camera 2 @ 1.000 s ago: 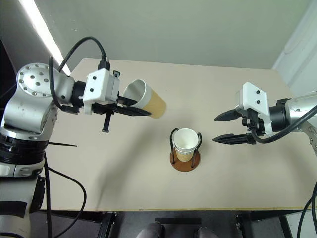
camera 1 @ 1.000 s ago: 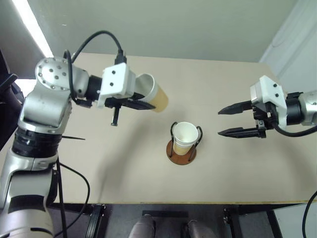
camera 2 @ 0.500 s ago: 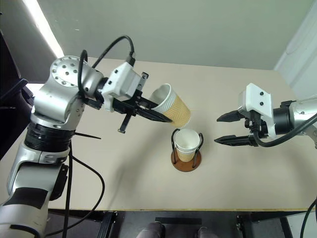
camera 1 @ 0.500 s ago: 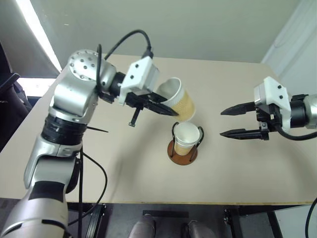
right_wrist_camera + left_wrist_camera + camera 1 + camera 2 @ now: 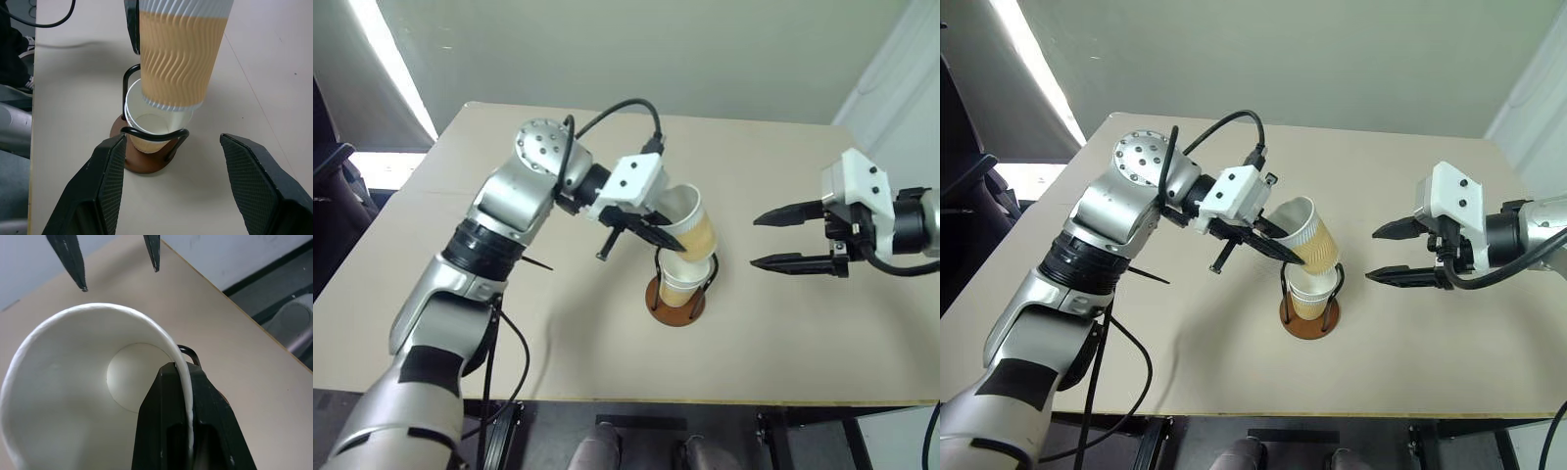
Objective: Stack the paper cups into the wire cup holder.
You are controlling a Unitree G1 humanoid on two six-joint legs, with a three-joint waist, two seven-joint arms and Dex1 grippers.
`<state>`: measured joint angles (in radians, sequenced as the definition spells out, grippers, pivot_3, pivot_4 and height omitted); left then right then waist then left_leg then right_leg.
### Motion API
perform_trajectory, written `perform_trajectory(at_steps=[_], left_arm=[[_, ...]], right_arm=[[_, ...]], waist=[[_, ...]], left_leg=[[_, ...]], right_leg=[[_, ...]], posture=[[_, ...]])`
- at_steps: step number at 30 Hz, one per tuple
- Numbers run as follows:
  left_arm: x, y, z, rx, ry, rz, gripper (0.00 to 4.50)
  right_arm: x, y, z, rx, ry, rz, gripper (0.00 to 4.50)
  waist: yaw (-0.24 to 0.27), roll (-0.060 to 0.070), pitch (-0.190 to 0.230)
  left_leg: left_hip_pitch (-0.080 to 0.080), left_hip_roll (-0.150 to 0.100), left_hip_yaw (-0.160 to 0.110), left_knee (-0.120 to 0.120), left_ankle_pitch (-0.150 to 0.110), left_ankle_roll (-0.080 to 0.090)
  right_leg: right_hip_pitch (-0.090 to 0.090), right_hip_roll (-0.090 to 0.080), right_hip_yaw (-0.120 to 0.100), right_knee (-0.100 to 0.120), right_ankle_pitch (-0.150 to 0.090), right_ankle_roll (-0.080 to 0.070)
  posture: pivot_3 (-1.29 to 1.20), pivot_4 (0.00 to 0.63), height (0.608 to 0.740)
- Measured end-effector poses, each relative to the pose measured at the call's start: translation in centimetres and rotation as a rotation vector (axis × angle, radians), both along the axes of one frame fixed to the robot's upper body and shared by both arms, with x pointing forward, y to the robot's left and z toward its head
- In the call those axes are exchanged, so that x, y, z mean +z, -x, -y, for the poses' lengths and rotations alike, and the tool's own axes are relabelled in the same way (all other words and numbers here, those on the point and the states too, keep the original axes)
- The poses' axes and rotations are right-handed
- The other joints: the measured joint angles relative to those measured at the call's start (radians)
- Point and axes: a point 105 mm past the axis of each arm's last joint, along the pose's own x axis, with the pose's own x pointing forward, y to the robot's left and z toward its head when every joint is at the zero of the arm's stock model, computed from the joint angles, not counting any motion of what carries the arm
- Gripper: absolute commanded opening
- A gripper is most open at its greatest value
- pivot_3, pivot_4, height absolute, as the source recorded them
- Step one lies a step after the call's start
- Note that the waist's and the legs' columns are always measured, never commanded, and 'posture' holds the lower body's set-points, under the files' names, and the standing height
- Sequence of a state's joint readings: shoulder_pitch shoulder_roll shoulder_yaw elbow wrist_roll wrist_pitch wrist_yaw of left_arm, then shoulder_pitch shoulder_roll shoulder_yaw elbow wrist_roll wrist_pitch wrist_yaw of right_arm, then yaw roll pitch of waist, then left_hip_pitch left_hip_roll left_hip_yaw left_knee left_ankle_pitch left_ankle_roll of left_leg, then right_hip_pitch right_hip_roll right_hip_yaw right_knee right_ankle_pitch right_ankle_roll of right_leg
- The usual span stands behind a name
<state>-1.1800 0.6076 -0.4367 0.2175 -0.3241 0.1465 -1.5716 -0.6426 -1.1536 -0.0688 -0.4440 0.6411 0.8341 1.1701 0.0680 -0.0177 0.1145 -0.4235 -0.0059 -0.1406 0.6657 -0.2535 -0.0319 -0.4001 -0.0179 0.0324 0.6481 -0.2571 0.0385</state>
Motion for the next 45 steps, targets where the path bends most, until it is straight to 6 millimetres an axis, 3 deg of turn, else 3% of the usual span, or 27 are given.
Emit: perform_trajectory(at_steps=[29,41,45], left_arm=[[-2.3,-0.7,1.1,-0.106,-0.200,0.122,0.04],[-2.1,-1.0,2.0,-0.118,-0.202,0.145,4.31],[-1.4,-1.0,2.8,-0.113,-0.148,0.119,4.48]], right_arm=[[0.5,0.0,0.2,-0.029,-0.020,0.010,3.08],[0.4,-0.1,0.3,-0.036,-0.023,0.003,3.08],[0.5,-0.1,0.3,-0.038,-0.026,0.004,3.08]], waist=[[0.003,0.000,0.000],[0.005,0.000,0.000],[0.007,0.000,0.000]], left_leg=[[-0.001,0.000,0.000,0.001,0.000,0.001],[-0.004,0.000,0.000,0.001,-0.001,0.002],[-0.005,0.000,0.001,0.002,-0.001,0.002]], right_leg=[[0.000,0.000,0.000,0.000,0.000,0.001],[0.000,0.000,0.000,0.000,0.002,0.003],[0.000,0.000,0.000,-0.001,0.002,0.004]], posture=[[0.00,0.150,0.740],[0.00,0.150,0.740],[0.00,0.150,0.740]])
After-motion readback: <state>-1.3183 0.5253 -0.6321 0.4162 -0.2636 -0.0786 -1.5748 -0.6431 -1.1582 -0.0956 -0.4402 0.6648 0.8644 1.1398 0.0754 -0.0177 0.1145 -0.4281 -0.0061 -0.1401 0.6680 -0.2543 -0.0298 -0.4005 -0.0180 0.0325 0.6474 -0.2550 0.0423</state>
